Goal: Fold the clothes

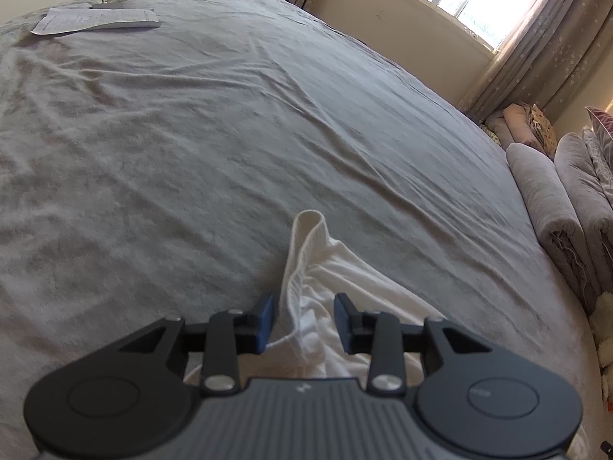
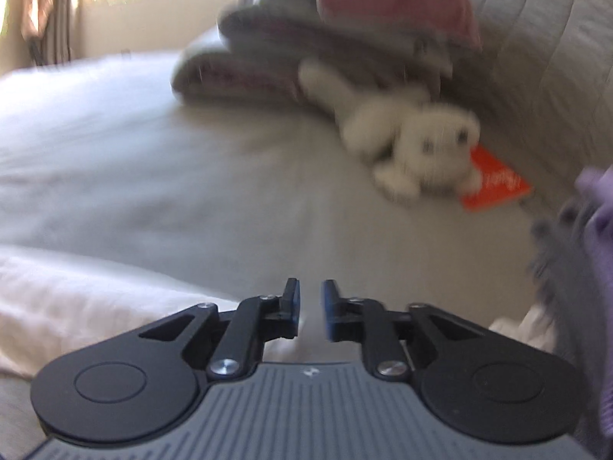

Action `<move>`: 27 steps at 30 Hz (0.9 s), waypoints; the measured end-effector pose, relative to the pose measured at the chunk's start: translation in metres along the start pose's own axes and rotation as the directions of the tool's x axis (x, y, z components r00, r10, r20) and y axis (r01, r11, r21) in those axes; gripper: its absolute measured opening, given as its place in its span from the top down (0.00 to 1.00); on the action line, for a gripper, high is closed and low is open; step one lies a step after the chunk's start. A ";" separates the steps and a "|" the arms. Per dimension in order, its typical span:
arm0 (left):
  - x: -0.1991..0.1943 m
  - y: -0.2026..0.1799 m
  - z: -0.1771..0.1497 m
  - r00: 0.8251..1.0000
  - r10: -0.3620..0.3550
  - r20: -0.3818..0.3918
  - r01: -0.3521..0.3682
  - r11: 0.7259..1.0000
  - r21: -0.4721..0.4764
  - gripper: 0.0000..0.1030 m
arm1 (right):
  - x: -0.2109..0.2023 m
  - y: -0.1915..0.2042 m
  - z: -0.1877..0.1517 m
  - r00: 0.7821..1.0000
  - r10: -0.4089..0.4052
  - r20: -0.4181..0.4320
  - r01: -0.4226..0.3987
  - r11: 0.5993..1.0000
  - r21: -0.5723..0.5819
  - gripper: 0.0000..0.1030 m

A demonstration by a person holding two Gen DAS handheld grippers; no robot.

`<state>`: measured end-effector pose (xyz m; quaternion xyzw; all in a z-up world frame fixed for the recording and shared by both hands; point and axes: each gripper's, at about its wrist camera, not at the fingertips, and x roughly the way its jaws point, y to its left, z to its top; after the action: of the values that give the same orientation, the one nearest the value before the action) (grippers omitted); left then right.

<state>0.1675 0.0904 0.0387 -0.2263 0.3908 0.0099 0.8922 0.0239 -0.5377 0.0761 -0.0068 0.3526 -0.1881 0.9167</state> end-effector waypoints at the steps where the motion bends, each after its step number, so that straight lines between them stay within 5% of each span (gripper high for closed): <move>1: 0.000 0.000 0.000 1.000 -0.001 0.000 0.001 1.000 0.000 0.66 | 0.005 -0.002 -0.002 1.000 0.002 -0.024 -0.002 1.000 0.012 0.76; 3: -0.001 0.000 0.001 1.000 -0.002 0.002 0.002 1.000 -0.002 0.65 | 0.002 -0.016 -0.003 0.999 0.030 -0.033 -0.026 0.995 0.096 0.62; 6: 0.000 0.001 0.001 1.000 0.001 0.000 -0.001 1.000 -0.007 0.65 | -0.001 -0.032 -0.011 0.990 0.109 -0.090 -0.085 0.968 0.238 0.61; 10: -0.001 -0.001 0.000 1.000 -0.002 0.000 0.002 1.000 -0.004 0.65 | 0.016 -0.028 -0.027 0.944 0.252 -0.214 -0.176 0.930 0.322 0.61; 12: -0.001 -0.001 0.001 1.000 -0.002 0.001 0.002 1.000 -0.003 0.65 | 0.020 -0.021 -0.029 0.944 0.238 -0.229 -0.162 0.937 0.309 0.65; 14: -0.001 -0.001 0.001 1.000 -0.003 0.001 0.003 1.000 -0.002 0.65 | 0.019 -0.013 -0.028 0.951 0.208 -0.228 -0.139 0.949 0.283 0.98; 21: -0.001 -0.001 0.001 1.000 -0.005 -0.003 0.005 1.000 -0.001 0.65 | -0.024 -0.027 -0.017 0.975 0.200 -0.100 -0.163 0.943 0.290 0.97; 27: -0.002 -0.001 0.000 1.000 -0.004 -0.012 0.004 1.000 -0.011 0.65 | -0.022 -0.020 -0.041 0.950 0.198 -0.241 -0.168 0.976 0.140 0.97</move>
<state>0.1665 0.0901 0.0406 -0.2322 0.3954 0.0088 0.8886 -0.0246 -0.5439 0.0629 0.1041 0.4542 -0.1218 0.8764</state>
